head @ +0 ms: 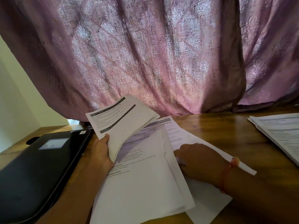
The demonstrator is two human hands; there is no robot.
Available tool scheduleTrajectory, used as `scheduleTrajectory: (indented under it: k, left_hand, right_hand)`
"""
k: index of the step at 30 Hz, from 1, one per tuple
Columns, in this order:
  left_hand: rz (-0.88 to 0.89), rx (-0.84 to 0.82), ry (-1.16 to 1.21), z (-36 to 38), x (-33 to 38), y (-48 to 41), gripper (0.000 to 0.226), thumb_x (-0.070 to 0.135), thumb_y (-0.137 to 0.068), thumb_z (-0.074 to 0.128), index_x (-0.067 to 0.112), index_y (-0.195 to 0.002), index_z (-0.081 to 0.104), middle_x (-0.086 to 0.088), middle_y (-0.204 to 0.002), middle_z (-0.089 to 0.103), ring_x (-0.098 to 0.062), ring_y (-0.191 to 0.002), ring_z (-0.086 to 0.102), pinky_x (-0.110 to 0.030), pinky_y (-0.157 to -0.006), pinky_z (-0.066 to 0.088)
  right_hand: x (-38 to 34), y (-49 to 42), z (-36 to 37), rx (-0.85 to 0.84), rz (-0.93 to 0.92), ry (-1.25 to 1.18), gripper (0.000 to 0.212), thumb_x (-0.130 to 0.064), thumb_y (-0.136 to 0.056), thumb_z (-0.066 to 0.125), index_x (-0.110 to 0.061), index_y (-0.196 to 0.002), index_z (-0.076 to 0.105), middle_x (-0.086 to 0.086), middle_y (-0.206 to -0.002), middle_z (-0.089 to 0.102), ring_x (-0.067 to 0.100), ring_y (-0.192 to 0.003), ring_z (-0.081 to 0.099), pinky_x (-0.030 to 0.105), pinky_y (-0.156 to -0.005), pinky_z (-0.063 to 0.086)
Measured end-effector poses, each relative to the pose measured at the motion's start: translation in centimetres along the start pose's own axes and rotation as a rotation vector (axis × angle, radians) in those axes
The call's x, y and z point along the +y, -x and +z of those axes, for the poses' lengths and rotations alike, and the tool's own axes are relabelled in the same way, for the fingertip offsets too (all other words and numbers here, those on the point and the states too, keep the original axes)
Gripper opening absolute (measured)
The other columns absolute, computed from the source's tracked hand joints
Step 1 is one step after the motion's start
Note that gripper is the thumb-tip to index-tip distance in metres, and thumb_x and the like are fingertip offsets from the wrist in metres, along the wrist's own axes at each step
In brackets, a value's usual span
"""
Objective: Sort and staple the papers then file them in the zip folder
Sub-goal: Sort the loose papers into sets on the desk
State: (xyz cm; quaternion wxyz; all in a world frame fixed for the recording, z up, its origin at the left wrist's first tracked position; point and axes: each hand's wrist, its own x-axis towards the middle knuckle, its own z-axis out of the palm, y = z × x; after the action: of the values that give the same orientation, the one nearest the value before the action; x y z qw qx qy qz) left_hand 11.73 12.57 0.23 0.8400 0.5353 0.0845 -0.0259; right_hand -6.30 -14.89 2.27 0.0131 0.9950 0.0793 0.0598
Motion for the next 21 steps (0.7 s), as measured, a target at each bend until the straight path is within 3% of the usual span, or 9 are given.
scheduleTrajectory:
  k: [4, 8, 10, 16, 19, 21]
  left_hand:
    - [0.016, 0.014, -0.052, -0.40, -0.03, -0.49, 0.022, 0.032, -0.097, 0.060, 0.039, -0.115, 0.070, -0.006, -0.118, 0.073, -0.035, -0.109, 0.069, -0.061, -0.085, 0.056]
    - [0.012, 0.015, -0.076, -0.49, -0.02, -0.73, 0.021, 0.035, -0.096, 0.061, 0.040, -0.115, 0.070, -0.005, -0.117, 0.074, -0.035, -0.108, 0.069, -0.062, -0.086, 0.056]
    - [0.014, 0.002, -0.078, -0.59, -0.01, -0.82, 0.022, 0.035, -0.095, 0.061, 0.041, -0.115, 0.070, -0.004, -0.117, 0.074, -0.035, -0.109, 0.069, -0.063, -0.087, 0.055]
    - [0.043, -0.009, -0.065, -0.51, -0.18, -0.87, 0.026, 0.033, -0.098, 0.059, 0.037, -0.123, 0.068, -0.005, -0.119, 0.073, -0.035, -0.111, 0.068, -0.061, -0.087, 0.056]
    - [0.039, -0.015, -0.068, -0.46, -0.13, -0.70, 0.026, 0.032, -0.099, 0.058, 0.037, -0.122, 0.068, -0.005, -0.120, 0.073, -0.035, -0.111, 0.068, -0.063, -0.088, 0.055]
    - [0.032, -0.009, -0.066, -0.39, -0.03, -0.58, 0.025, 0.032, -0.099, 0.058, 0.037, -0.122, 0.068, -0.006, -0.119, 0.073, -0.035, -0.110, 0.068, -0.063, -0.087, 0.056]
  right_hand:
    - [0.51, 0.09, 0.33, 0.052, 0.065, 0.063, 0.071, -0.067, -0.088, 0.010, -0.031, -0.129, 0.055, -0.003, -0.117, 0.065, 0.017, -0.101, 0.063, 0.032, -0.091, 0.050]
    - [0.46, 0.49, 0.21, -0.167, 0.147, 0.009, 0.072, -0.081, -0.082, 0.015, -0.046, -0.145, 0.025, 0.009, -0.150, 0.035, 0.035, -0.135, 0.037, 0.055, -0.111, 0.030]
    - [0.43, 0.33, 0.10, -0.237, 0.141, -0.035, 0.079, -0.087, -0.077, 0.008, -0.049, -0.146, 0.017, 0.007, -0.155, 0.028, 0.037, -0.140, 0.029, 0.060, -0.114, 0.023]
    - [-0.12, 0.37, -0.56, -0.125, -0.054, -0.004, 0.052, -0.061, -0.096, 0.038, -0.035, -0.141, 0.045, -0.006, -0.135, 0.057, 0.020, -0.121, 0.056, 0.044, -0.108, 0.041]
    - [0.09, 0.33, -0.39, -0.106, -0.087, -0.187, 0.043, -0.047, -0.100, 0.043, -0.034, -0.140, 0.049, -0.010, -0.138, 0.056, 0.017, -0.123, 0.055, 0.035, -0.109, 0.041]
    - [0.15, 0.22, -0.34, -0.108, -0.059, -0.362, 0.043, -0.046, -0.099, 0.040, -0.033, -0.138, 0.053, -0.008, -0.141, 0.055, 0.018, -0.128, 0.051, 0.039, -0.112, 0.038]
